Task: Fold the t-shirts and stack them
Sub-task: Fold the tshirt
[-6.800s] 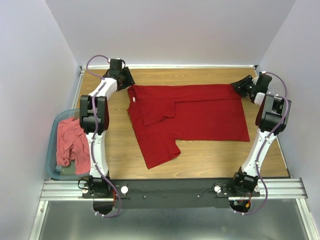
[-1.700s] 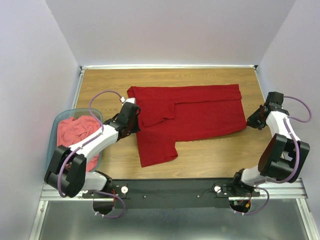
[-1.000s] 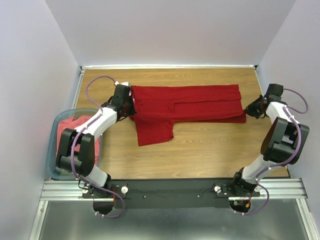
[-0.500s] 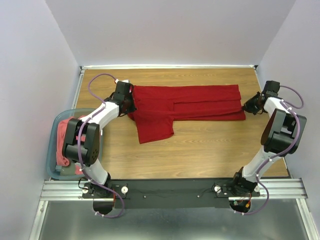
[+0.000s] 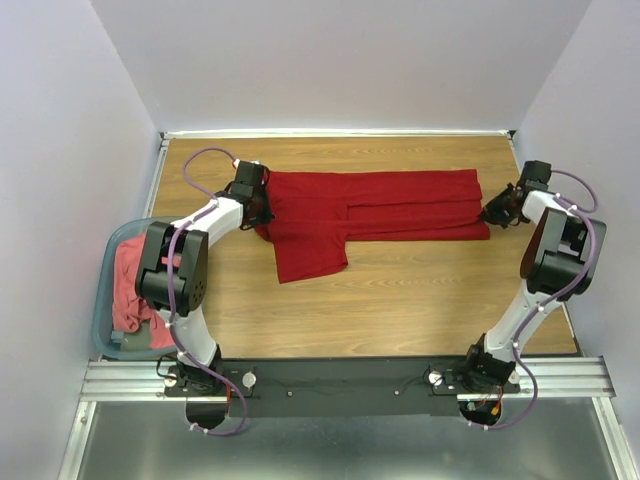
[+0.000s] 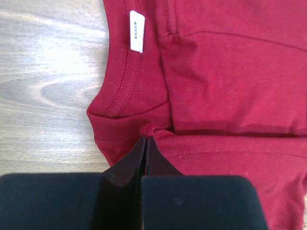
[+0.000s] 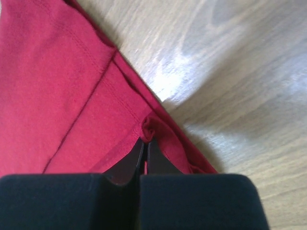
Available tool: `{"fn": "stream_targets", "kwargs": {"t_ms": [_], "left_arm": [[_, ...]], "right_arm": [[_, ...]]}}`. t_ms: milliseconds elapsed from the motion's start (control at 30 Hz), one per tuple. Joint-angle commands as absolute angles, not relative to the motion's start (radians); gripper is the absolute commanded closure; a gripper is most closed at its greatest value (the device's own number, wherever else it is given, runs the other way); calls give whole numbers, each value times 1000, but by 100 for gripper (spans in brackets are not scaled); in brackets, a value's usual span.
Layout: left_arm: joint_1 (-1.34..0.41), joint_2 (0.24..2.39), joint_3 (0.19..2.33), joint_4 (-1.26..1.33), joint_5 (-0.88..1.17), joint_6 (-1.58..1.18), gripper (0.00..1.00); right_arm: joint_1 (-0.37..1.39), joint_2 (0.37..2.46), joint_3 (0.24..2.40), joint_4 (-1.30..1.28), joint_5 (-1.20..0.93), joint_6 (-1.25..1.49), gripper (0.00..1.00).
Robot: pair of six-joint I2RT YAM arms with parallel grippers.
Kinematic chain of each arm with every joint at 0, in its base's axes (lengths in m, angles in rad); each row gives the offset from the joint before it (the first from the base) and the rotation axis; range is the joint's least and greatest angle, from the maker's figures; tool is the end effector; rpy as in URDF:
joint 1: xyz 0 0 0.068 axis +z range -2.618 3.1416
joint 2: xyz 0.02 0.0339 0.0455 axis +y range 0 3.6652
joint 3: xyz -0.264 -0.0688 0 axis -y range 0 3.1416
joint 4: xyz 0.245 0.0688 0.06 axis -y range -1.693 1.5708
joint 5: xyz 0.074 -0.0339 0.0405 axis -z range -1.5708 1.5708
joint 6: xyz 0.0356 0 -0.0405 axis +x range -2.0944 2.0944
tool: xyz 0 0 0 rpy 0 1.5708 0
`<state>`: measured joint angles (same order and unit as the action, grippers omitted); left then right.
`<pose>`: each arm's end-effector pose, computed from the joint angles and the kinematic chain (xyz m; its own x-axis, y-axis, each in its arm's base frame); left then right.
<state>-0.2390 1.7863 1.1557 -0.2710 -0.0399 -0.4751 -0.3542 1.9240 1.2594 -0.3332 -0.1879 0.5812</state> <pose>0.3673 -0.0880 0.1895 -0.7748 -0.2816 -0.5660 -0.1596 0.9534 -0.2559 0.3777 -0.1326 0.1658 -0.5238 0.7688 -0.3670 0.6381 0.6395 0.4288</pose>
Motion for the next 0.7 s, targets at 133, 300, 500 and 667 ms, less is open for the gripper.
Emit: {"fn": "stream_targets", "kwargs": {"t_ms": [133, 300, 500, 667], "left_arm": [[-230, 1741, 1178, -249, -78, -465, 51], [-233, 1660, 1155, -256, -106, -459, 31], [-299, 1501, 1063, -296, -138, -479, 25], [-423, 1391, 953, -334, -196, -538, 24]], "right_arm": [[-308, 1910, 1290, -310, -132, 522, 69], [-258, 1819, 1247, -314, -87, 493, 44], [-157, 1648, 1151, -327, -6, 445, 28], [-92, 1510, 1062, -341, 35, 422, 24]]}}
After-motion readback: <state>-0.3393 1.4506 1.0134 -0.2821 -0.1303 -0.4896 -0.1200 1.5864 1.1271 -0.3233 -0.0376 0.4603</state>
